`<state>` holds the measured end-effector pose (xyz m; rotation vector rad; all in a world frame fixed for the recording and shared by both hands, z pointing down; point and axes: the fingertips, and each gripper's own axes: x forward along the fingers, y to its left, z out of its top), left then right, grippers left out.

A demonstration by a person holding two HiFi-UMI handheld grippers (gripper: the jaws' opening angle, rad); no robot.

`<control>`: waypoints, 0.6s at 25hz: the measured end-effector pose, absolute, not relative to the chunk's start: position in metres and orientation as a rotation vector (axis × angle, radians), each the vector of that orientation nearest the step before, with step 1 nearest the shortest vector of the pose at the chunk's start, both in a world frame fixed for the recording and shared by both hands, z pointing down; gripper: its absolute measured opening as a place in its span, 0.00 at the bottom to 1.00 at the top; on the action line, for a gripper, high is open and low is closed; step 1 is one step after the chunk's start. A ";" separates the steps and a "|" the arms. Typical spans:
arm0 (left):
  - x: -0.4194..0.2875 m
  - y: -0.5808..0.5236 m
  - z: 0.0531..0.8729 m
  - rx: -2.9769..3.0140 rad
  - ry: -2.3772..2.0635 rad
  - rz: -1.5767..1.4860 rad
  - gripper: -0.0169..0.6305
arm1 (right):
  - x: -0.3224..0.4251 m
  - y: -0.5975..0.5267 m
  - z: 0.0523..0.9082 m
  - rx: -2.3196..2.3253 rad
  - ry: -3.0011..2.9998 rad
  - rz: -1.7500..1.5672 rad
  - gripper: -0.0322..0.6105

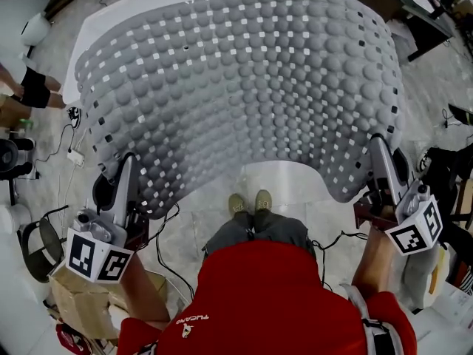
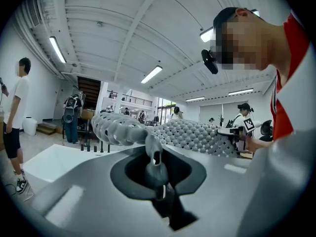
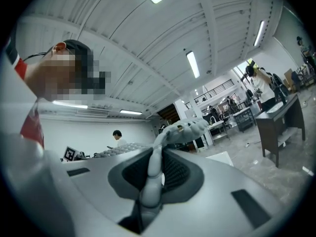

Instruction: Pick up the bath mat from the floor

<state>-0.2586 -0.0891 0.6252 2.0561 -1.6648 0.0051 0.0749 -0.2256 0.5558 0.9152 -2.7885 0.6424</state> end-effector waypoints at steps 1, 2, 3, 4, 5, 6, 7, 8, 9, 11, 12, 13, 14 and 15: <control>-0.258 -0.088 0.627 2.052 -1.660 -0.002 0.10 | 0.077 -0.225 0.556 0.917 -2.787 0.649 0.12; -0.258 -0.087 0.629 2.046 -1.656 -0.011 0.10 | 0.078 -0.224 0.557 0.918 -2.786 0.657 0.12; -0.259 -0.086 0.631 2.042 -1.653 -0.021 0.10 | 0.078 -0.224 0.558 0.920 -2.786 0.662 0.12; -0.259 -0.085 0.634 2.040 -1.653 -0.031 0.10 | 0.078 -0.223 0.558 0.922 -2.788 0.663 0.12; -0.261 -0.084 0.636 2.041 -1.655 -0.041 0.10 | 0.078 -0.223 0.559 0.921 -2.792 0.660 0.12; -0.262 -0.084 0.638 2.044 -1.658 -0.049 0.10 | 0.076 -0.223 0.559 0.918 -2.798 0.655 0.12; -0.262 -0.084 0.639 2.048 -1.662 -0.055 0.10 | 0.075 -0.223 0.559 0.914 -2.806 0.648 0.12; -0.263 -0.084 0.640 2.054 -1.665 -0.060 0.10 | 0.074 -0.224 0.558 0.912 -2.813 0.639 0.12; -0.264 -0.085 0.640 2.057 -1.667 -0.066 0.10 | 0.074 -0.224 0.557 0.911 -2.819 0.631 0.12; -0.264 -0.084 0.641 2.059 -1.669 -0.075 0.10 | 0.074 -0.224 0.556 0.912 -2.825 0.624 0.12; -0.265 -0.084 0.641 2.059 -1.668 -0.077 0.10 | 0.074 -0.224 0.555 0.912 -2.825 0.625 0.12; -0.265 -0.083 0.640 2.060 -1.668 -0.077 0.10 | 0.073 -0.224 0.555 0.913 -2.826 0.627 0.12; -0.266 -0.082 0.640 2.062 -1.666 -0.077 0.10 | 0.073 -0.223 0.554 0.914 -2.826 0.627 0.12; -0.266 -0.081 0.639 2.064 -1.665 -0.078 0.10 | 0.073 -0.222 0.553 0.916 -2.826 0.627 0.12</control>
